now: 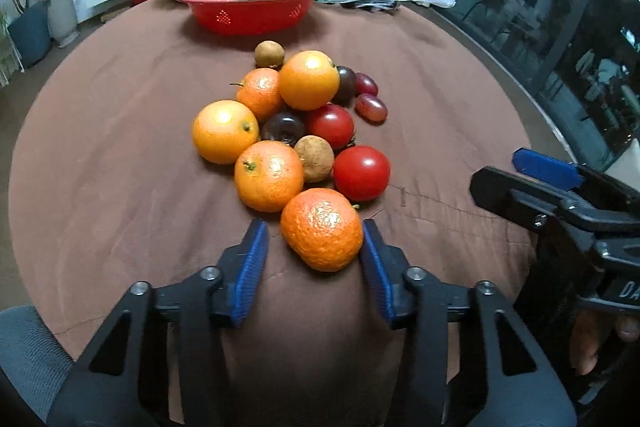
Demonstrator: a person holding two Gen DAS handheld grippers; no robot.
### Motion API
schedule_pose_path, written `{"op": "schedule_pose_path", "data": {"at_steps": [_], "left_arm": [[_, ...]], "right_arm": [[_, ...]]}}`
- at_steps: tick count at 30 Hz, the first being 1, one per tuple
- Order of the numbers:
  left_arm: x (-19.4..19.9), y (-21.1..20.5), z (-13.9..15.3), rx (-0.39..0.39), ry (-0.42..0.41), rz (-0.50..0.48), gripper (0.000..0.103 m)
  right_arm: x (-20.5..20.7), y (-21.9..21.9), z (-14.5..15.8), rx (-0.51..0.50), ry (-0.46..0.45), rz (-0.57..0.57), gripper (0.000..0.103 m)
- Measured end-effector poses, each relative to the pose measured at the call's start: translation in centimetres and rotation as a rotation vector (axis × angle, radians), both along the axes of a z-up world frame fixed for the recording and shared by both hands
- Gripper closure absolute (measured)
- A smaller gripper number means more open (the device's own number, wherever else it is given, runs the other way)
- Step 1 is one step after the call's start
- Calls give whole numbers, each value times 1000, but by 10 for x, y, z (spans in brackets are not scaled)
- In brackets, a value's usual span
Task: Organize fruits
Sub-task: 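Grasp a tangerine with the left tool while the right tool grasps a red tomato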
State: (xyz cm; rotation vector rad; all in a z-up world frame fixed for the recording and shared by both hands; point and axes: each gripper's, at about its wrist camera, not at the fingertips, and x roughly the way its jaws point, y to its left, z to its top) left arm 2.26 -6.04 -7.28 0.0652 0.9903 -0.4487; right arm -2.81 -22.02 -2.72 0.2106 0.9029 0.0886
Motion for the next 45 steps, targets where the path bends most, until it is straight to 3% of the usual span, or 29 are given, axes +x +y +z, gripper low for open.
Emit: {"op": "schedule_pose_path", "data": {"at_steps": [2,14,27,39,45], "left_arm": [[0,0,0,-17,3,-12,66],[-4,37,2,-115,30,28,67],[-2,60,0,-173,40,43,67],[0,63,-1,-184,41,50,67],[1,65,2,-184,34,60,67]], "right_arm": [[1,2,-1,0,7,10,23],[18,16,-6,67,30,89,32],[52,52,-25,27,96,194,52],[58,57,-27,0,67,231,70],[54,53,-24,40,69,235,70]]}}
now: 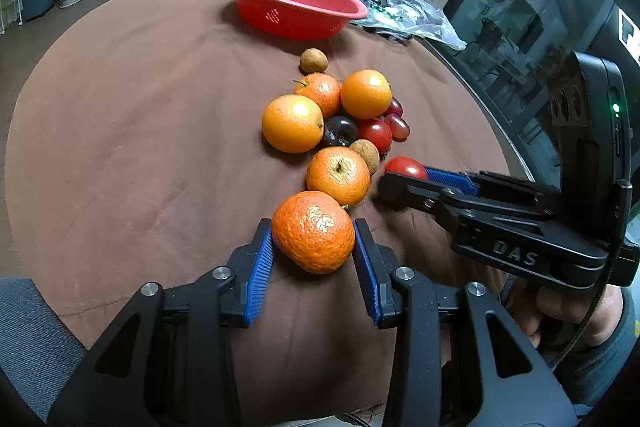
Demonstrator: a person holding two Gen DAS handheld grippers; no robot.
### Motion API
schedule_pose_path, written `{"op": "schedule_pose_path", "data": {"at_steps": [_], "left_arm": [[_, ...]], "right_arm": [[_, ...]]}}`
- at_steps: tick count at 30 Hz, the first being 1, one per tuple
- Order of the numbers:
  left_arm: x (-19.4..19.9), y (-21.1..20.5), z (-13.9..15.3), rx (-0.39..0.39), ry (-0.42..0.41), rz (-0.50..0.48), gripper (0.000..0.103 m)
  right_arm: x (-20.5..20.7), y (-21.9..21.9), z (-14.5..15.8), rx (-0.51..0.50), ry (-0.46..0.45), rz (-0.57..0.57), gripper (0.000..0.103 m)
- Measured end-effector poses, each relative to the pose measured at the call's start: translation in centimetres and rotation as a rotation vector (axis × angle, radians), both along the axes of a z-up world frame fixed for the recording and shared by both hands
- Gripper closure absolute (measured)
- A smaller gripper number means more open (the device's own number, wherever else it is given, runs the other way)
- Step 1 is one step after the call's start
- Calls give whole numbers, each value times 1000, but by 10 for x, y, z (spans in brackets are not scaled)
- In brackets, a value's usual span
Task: Organize fruits
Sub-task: 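Carry both fruits over the red basin and open both tools to drop them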
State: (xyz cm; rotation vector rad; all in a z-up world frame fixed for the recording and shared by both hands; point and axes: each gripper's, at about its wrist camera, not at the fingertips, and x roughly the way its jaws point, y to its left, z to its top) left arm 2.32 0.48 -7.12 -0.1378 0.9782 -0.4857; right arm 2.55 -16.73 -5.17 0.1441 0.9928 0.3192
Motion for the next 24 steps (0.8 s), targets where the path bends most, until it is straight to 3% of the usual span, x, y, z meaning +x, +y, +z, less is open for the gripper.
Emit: {"op": "schedule_pose_path", "data": {"at_steps": [7,12,18,21,24], "left_arm": [[16,16,21,-15,-32,24,67],[55,33,59,-10,-116,41,67],[141,13,104,60,-204,-18,66],[186,-2,107,85,-181,-43,66],[239,-25,96,149,-129,-82,66]], "right_arm": [[-2,-27,17,74,-11,-38,70],[25,-71,45,108,-53,-115,70],[92,-93,92,92,-144,-135,70],[134,-82,103,103,-145,-84,70],[179,-62,99,48,-125,-25,70]]}}
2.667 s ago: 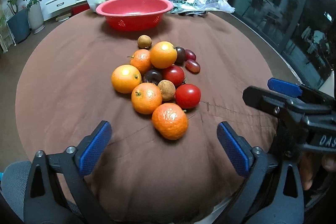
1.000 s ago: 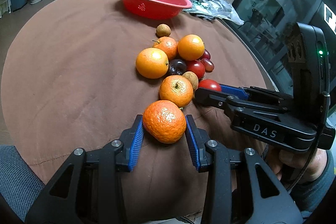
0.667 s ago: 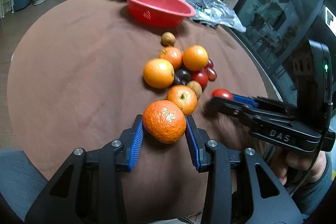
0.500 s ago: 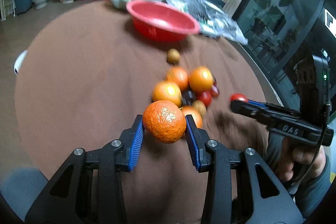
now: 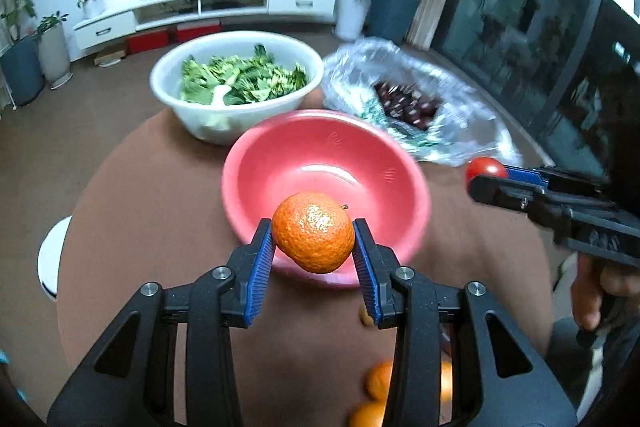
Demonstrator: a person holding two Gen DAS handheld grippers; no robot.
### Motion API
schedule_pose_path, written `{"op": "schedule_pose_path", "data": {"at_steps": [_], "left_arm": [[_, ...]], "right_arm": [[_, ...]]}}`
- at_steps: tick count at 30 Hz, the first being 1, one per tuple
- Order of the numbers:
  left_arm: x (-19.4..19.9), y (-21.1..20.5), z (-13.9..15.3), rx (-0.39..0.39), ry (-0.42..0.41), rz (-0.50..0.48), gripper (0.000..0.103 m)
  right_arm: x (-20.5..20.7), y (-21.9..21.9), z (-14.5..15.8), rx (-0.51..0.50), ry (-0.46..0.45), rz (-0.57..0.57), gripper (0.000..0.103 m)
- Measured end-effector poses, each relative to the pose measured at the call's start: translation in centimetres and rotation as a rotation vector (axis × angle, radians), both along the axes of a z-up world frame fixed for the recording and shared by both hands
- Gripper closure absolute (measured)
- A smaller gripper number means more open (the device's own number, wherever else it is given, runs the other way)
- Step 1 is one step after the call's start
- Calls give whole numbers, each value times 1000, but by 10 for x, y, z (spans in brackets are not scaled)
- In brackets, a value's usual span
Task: Organize fruits
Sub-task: 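Carry both fruits over the red basin and open both tools to drop them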
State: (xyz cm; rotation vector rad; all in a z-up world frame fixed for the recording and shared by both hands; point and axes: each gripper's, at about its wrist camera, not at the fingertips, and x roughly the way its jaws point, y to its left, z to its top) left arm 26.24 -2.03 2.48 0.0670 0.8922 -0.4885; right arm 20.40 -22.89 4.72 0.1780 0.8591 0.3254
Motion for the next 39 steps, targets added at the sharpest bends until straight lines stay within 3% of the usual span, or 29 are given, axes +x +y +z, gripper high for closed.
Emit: {"op": "schedule_pose_path", "data": {"at_steps": [5,14,28,35,39], "left_arm": [[45,-25,-29,67,74,-34,66],[65,-47,-75,151,125,-71,66],[65,-51,-75,196,98,-79,66],[67,-51,-73,223,81,-74,54],[65,-46,-66,208,74,-61,52]], "right_arm": [[35,23,-26,-72,70,40,70],[64,41,-65,-198,136,72,70],[71,38,-74,-212,157,51,69],[71,38,-73,-221,167,58,69],[68,37,-66,-239,145,42,57]]}}
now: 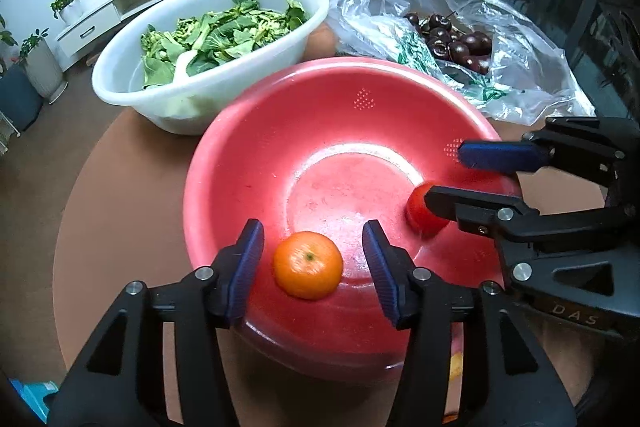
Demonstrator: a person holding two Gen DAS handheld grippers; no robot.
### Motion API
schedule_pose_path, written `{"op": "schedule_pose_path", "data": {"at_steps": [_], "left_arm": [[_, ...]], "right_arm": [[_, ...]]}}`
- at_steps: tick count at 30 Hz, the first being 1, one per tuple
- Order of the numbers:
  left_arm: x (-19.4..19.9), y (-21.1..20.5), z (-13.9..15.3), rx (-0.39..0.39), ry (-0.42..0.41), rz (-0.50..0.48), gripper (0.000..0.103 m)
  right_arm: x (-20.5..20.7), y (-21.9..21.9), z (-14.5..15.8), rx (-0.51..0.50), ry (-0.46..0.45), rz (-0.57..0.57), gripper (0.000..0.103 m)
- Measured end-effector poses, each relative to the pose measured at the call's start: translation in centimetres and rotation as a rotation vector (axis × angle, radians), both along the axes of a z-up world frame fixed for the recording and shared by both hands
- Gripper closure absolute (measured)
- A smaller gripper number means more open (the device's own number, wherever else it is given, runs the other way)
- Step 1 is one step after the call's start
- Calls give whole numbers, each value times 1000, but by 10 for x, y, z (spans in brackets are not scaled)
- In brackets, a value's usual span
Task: Organize fruits
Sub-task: 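Carry both fruits over the red basin and open both tools to drop them, then grasp an orange with the left tool while the right tool grasps a brown fruit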
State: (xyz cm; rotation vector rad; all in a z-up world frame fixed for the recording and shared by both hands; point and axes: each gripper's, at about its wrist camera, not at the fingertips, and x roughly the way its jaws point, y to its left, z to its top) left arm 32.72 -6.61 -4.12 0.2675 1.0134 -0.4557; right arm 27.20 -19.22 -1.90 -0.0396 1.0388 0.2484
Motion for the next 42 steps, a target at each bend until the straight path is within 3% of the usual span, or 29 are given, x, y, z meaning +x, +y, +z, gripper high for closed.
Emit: {"op": "schedule_pose_path", "data": {"at_steps": [6,13,16,21,28,31,33,35,37,42], "left_arm": [[-20,22,29,-76,-40,28,32],[-102,60,61,-225,-98,53,23],[-147,73,62,-250,-112,68,13],[-227,85,44,-250,-98,108,13],[-295,60,2,-142,-63,99,13],[-303,50,-5,-116,-82,86,14],[-306,43,-8,-96,-95,71,21],[-302,39,-13,-86,-84,63,37],[-298,35,-18,-79,-60,61,44],[-292,27,-21,-81,-53,48,44]], "right_arm": [[-19,-9,23,28,-55,-18,37],[-93,-24,48,101,-145,-30,34],[-136,-30,48,132,-166,-46,33],[-195,-35,36,174,-172,-102,30],[-249,-27,19,214,-174,-130,30],[-259,-27,15,229,-171,-136,30],[-262,-26,13,224,-166,-136,30],[-264,-26,11,226,-161,-140,30],[-267,-26,8,231,-156,-143,30],[-271,-24,4,232,-153,-135,30]]}}
